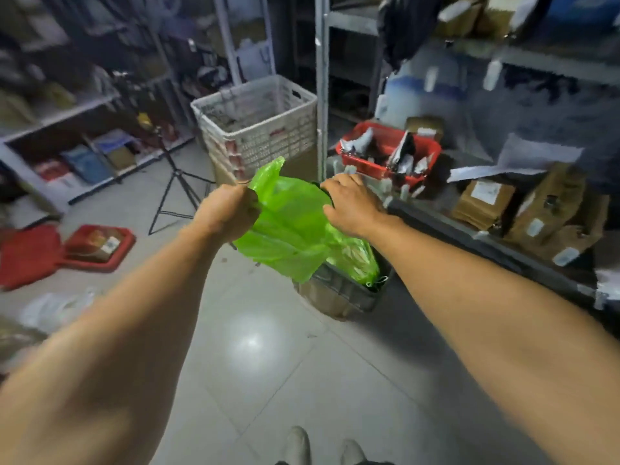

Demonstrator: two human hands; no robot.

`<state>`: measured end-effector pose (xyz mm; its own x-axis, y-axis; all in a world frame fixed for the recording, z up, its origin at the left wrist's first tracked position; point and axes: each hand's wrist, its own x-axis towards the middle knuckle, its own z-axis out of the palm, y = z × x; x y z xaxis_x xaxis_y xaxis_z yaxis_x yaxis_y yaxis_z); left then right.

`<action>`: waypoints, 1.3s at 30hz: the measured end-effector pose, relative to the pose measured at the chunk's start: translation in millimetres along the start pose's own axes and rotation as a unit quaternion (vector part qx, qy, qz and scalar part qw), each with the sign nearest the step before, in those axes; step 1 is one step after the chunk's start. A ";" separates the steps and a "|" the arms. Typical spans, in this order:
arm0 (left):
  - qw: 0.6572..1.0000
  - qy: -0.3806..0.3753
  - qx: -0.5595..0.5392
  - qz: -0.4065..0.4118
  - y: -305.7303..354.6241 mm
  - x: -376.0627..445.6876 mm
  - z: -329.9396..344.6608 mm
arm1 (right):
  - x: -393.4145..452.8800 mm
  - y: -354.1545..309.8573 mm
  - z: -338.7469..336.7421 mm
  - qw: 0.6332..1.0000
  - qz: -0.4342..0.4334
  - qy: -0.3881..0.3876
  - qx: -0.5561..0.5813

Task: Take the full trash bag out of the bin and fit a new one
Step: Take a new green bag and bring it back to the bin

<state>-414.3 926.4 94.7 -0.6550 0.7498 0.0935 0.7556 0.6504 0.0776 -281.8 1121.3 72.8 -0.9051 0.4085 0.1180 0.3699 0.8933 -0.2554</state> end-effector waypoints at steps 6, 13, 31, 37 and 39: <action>0.985 -0.003 0.035 -0.168 -57.1 -100.4 -4.8 | 2.2 -75.9 23.4 0.989 -0.139 -0.046 0.005; 0.952 -0.024 0.064 -0.299 -112.6 -241.8 -20.4 | -27.2 -179.4 57.3 0.960 -0.266 -0.087 0.014; 0.897 -0.009 0.064 -0.438 -294.5 -487.7 -61.3 | -127.3 -475.7 118.5 0.907 -0.413 -0.086 0.019; 0.888 -0.019 0.043 -0.457 -354.0 -525.7 -58.1 | -130.0 -556.2 145.1 0.893 -0.436 -0.105 0.016; 0.885 -0.026 0.033 -0.464 -379.5 -532.0 -52.8 | -123.9 -580.8 157.0 0.889 -0.445 -0.107 0.007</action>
<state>-352.5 274.2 67.9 -0.9938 -0.1078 -0.0259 -0.1087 0.9933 0.0382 -417.4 522.4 55.9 -0.8574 -0.5058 0.0949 -0.5146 0.8415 -0.1643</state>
